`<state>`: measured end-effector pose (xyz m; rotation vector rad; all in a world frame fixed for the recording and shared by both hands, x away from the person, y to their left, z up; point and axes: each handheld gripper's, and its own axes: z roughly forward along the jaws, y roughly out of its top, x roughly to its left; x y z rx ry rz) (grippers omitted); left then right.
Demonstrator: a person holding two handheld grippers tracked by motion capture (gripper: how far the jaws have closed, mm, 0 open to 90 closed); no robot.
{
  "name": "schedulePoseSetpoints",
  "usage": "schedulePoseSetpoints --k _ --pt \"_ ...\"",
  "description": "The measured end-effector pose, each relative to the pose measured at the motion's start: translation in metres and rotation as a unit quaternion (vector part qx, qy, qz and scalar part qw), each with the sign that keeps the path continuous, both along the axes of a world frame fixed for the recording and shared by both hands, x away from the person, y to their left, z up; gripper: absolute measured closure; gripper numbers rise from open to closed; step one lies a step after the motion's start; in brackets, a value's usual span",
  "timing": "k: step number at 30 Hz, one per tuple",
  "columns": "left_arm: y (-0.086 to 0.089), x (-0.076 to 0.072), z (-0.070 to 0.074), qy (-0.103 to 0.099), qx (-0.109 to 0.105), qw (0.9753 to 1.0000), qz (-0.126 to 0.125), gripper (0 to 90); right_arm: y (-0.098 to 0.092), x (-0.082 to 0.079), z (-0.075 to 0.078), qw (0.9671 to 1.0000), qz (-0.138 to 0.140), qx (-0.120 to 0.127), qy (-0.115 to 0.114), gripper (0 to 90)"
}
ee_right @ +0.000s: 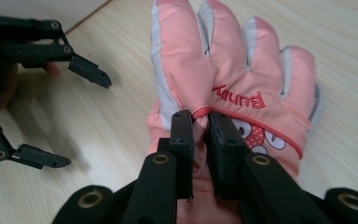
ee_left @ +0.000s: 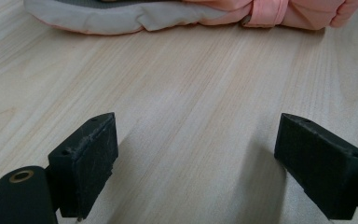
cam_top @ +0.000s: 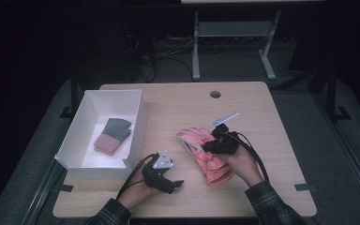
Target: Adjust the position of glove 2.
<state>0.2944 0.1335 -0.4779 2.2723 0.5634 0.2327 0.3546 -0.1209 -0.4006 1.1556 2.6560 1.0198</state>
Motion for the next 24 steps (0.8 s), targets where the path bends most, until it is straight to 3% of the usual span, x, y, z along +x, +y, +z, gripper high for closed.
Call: schedulePoseSetpoints --k 4,8,9,13,17,20,21,24 --pt "0.000 0.000 0.000 0.000 0.000 1.0000 0.000 12.6 0.001 0.000 0.000 1.0000 0.003 -0.001 -0.002 73.2" --pt "-0.001 0.000 0.001 -0.002 0.009 1.0000 0.000 12.5 -0.007 -0.004 0.010 0.9995 0.002 0.017 -0.027 58.1" --pt "-0.002 0.000 0.000 0.001 0.001 1.0000 0.005 12.4 -0.009 -0.005 0.013 0.9991 0.002 0.022 -0.037 56.3" --pt "-0.004 0.001 0.004 0.006 0.014 0.9998 0.011 14.5 -0.023 -0.009 0.025 0.9968 -0.005 0.050 -0.063 60.5" --pt "-0.002 0.002 0.009 0.029 -0.003 0.9995 0.014 35.1 -0.047 -0.011 0.035 0.9941 -0.021 0.057 -0.089 76.2" --pt "-0.004 0.002 0.013 0.043 -0.001 0.9990 0.011 55.4 -0.065 -0.012 0.037 0.9932 -0.032 0.055 -0.097 87.3" --pt "-0.007 0.001 0.014 0.049 -0.011 0.9987 0.009 64.8 -0.071 -0.013 0.036 0.9931 -0.035 0.055 -0.097 89.5" --pt "-0.014 -0.001 0.022 0.047 -0.006 0.9989 -0.007 86.3 -0.087 -0.017 0.028 0.9938 -0.042 0.044 -0.093 89.8"
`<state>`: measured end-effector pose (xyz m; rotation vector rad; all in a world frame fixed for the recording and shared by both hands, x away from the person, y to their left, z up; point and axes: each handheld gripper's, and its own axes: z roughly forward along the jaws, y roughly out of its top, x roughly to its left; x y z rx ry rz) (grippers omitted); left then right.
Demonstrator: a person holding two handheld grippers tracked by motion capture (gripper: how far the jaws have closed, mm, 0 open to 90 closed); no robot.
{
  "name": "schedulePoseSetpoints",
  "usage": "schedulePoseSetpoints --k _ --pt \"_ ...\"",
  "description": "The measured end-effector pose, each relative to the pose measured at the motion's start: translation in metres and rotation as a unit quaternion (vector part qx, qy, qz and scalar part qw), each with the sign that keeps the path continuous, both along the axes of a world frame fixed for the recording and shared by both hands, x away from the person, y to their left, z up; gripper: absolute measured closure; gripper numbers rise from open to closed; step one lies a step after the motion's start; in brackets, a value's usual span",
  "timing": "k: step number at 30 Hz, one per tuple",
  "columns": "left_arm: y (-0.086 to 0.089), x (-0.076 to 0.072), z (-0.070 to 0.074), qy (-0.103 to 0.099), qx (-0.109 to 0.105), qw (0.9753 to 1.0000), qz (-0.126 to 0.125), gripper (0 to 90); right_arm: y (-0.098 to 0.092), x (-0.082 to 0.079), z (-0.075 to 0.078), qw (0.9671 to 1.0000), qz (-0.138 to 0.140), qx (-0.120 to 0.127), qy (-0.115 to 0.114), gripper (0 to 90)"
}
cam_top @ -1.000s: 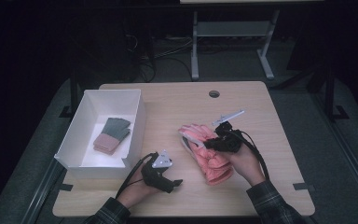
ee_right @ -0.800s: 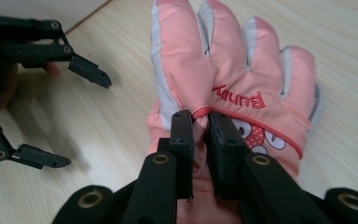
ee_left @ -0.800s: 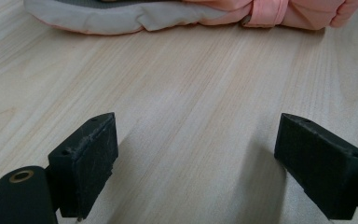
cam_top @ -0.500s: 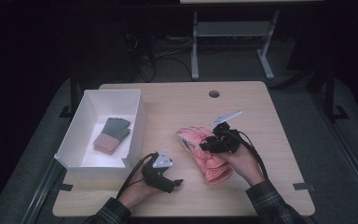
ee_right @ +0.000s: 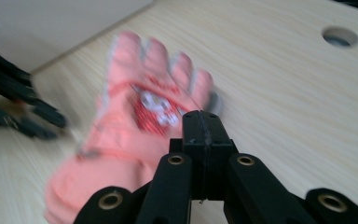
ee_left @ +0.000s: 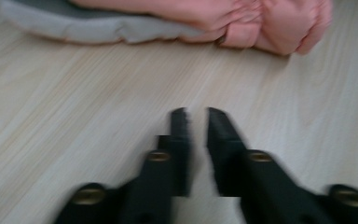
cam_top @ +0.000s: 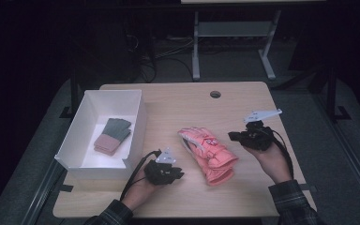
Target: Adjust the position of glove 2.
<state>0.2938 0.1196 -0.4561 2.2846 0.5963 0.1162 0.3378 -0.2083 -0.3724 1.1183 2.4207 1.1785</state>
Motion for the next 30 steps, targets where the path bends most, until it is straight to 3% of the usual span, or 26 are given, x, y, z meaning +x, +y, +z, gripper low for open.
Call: schedulePoseSetpoints --k 2,5,13,20,30 --pt "-0.008 -0.002 0.004 0.006 -0.015 0.9999 -0.003 89.5 -0.010 -0.003 -0.009 0.9999 -0.002 -0.010 0.009 89.8" --pt "-0.019 -0.001 0.011 -0.005 -0.012 0.9997 -0.019 89.5 -0.023 -0.006 -0.026 0.9995 -0.006 -0.013 0.029 89.8" --pt "-0.054 -0.003 0.014 0.001 -0.023 0.9989 -0.040 89.1 -0.028 -0.004 -0.063 0.9957 0.008 -0.024 0.089 89.8" --pt "-0.067 -0.004 0.008 -0.003 -0.005 0.9986 -0.053 86.9 -0.018 -0.007 -0.063 0.9946 0.029 -0.022 0.097 89.8" --pt "-0.068 -0.003 0.006 0.005 -0.011 0.9989 -0.045 89.4 -0.012 -0.013 -0.060 0.9943 0.050 -0.017 0.092 89.8"
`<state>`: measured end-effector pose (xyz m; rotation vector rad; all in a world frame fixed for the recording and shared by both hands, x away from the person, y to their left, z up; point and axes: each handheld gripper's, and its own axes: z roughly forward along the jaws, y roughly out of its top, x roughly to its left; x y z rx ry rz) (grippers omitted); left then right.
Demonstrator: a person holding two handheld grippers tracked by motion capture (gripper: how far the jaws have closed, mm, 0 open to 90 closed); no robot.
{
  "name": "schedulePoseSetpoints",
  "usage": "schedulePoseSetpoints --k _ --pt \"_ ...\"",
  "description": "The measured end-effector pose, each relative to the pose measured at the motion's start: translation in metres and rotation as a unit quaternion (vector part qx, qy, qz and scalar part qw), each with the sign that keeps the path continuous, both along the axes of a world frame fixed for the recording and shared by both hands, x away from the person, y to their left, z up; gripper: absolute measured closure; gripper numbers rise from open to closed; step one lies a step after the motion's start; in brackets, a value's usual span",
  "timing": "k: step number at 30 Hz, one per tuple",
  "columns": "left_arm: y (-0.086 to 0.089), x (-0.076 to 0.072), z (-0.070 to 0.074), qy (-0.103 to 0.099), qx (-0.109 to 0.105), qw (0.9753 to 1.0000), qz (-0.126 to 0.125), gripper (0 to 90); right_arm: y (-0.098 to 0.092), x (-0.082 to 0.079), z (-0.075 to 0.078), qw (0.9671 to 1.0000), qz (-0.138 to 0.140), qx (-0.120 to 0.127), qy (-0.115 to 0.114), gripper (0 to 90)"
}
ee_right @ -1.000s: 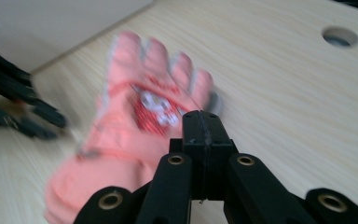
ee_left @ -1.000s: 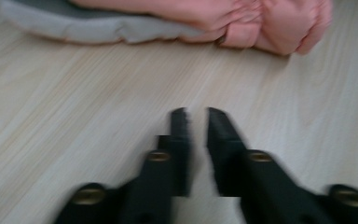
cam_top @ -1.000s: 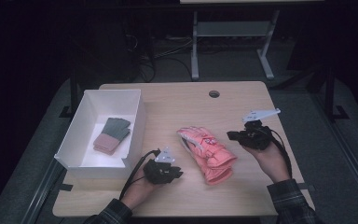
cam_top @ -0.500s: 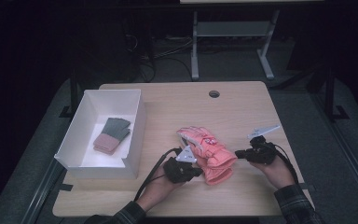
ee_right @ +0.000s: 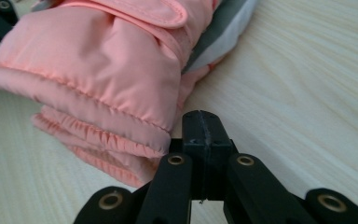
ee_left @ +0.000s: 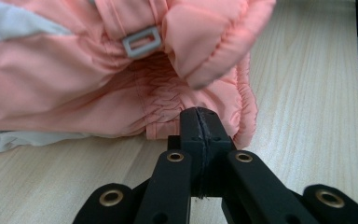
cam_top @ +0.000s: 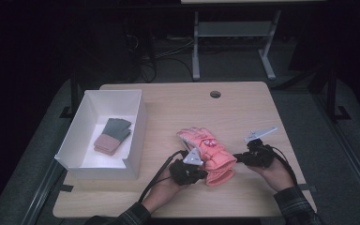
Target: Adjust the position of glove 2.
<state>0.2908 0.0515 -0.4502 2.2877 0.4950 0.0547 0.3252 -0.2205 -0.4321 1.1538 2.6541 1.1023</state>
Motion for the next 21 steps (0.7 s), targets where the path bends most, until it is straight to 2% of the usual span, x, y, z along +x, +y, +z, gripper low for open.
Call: schedulePoseSetpoints --k 6,8,11,16,17,21 --pt "0.000 0.000 0.000 -0.002 0.003 1.0000 0.000 89.4 0.011 -0.005 0.002 0.9997 0.024 0.001 0.003 89.8" --pt "0.002 0.001 0.000 0.000 0.008 1.0000 0.000 89.4 0.013 -0.006 0.003 0.9998 0.020 -0.004 0.002 89.8" --pt "0.008 0.003 0.000 0.003 0.013 0.9998 0.013 89.4 0.008 -0.003 0.001 0.9999 0.012 -0.010 0.000 89.8" --pt "0.023 0.021 0.000 0.010 0.020 0.9985 0.051 89.5 0.000 0.004 -0.011 0.9999 -0.005 -0.009 0.009 89.9" --pt "0.025 0.026 -0.001 0.019 0.008 0.9977 0.064 89.4 0.000 0.006 -0.013 0.9999 -0.003 -0.008 0.013 89.9" --pt "0.029 0.045 -0.001 0.021 0.008 0.9960 0.087 89.4 0.006 0.006 -0.017 0.9997 0.008 -0.014 0.019 89.9"
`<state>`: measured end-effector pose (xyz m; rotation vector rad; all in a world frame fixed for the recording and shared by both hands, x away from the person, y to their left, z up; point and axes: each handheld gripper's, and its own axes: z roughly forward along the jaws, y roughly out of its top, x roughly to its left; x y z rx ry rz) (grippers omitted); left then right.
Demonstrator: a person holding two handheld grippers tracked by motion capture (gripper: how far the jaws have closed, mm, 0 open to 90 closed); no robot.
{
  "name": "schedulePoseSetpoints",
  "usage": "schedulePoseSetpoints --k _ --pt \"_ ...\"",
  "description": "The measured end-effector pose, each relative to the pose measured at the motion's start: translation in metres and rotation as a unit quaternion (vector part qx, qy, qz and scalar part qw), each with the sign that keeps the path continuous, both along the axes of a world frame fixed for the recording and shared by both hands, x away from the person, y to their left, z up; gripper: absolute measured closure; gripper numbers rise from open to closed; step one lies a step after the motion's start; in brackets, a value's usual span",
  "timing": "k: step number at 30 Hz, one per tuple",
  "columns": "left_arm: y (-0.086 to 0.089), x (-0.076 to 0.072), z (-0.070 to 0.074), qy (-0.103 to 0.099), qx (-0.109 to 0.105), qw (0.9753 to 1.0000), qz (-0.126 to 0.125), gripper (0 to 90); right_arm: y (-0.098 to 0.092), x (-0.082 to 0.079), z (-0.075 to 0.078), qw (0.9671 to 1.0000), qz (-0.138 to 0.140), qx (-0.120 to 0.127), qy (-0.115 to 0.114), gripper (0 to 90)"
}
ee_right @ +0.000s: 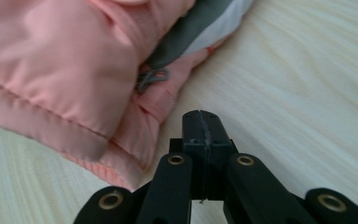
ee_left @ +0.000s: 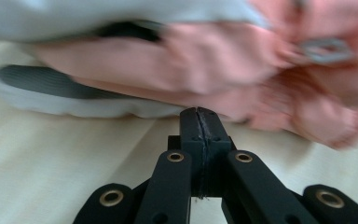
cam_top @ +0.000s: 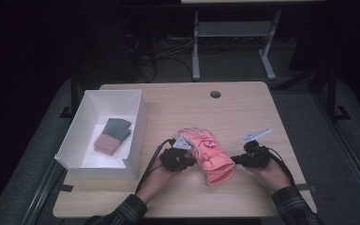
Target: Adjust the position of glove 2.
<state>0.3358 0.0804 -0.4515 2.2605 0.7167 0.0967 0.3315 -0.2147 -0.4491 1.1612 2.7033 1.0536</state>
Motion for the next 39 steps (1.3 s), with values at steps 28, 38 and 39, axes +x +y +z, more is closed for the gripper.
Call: schedulePoseSetpoints --k 28,38,39 --pt "-0.003 0.027 -0.003 0.028 -0.024 0.9992 -0.013 89.6 0.061 -0.051 0.002 0.9956 0.092 0.020 0.004 90.0" --pt "0.008 0.028 0.012 0.018 -0.018 0.9997 -0.004 89.6 0.010 -0.032 0.038 0.9967 0.008 0.050 -0.063 90.0" --pt "0.010 0.028 0.014 0.019 -0.020 0.9996 0.000 89.5 0.008 -0.029 0.042 0.9958 0.000 0.059 -0.071 90.0"
